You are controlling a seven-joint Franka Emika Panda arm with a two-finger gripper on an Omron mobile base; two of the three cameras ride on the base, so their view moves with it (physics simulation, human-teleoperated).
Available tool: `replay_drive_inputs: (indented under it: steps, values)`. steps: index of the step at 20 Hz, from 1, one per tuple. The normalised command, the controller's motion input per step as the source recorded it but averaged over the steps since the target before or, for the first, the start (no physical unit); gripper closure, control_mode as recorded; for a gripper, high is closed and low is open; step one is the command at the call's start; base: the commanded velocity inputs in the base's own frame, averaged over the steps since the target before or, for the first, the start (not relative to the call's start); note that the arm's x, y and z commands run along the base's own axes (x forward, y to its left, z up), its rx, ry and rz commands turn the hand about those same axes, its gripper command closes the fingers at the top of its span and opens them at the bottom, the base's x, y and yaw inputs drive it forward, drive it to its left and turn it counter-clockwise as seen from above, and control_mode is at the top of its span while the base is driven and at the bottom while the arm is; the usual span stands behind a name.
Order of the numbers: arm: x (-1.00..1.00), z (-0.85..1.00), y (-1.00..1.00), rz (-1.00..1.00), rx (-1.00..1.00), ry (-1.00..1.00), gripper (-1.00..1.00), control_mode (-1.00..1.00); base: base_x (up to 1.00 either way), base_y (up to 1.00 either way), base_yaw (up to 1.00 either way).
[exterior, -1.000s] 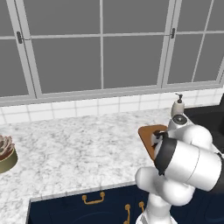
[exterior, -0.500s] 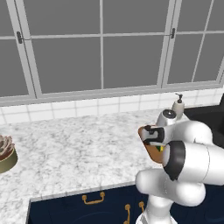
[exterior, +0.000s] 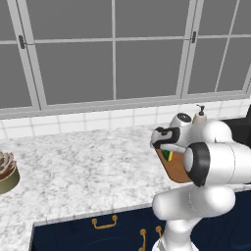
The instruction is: Pick up the sponge from the counter and clean the cutting board by briefly scrubbing or pressing down on the cutting board. Once finished, release the sponge.
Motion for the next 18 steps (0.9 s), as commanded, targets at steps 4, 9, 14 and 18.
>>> replay_drive_inputs:
  steps: [4,9,14,18]
  values:
    - [-0.02,-0.25,-0.25,-0.09,-0.06,0.0,1.0,-1.0,0.0,0.0,0.0]
    - [-0.25,-0.27,-0.73,-0.09,-0.05,0.0,1.0,-1.0,0.0,0.0,0.0]
    - [-0.74,-0.12,-0.89,-0.08,0.0,0.0,1.0,-1.0,0.0,0.0,0.0]
    - [-1.0,0.0,-0.4,-0.02,0.0,0.01,1.0,-1.0,0.0,0.0,0.0]
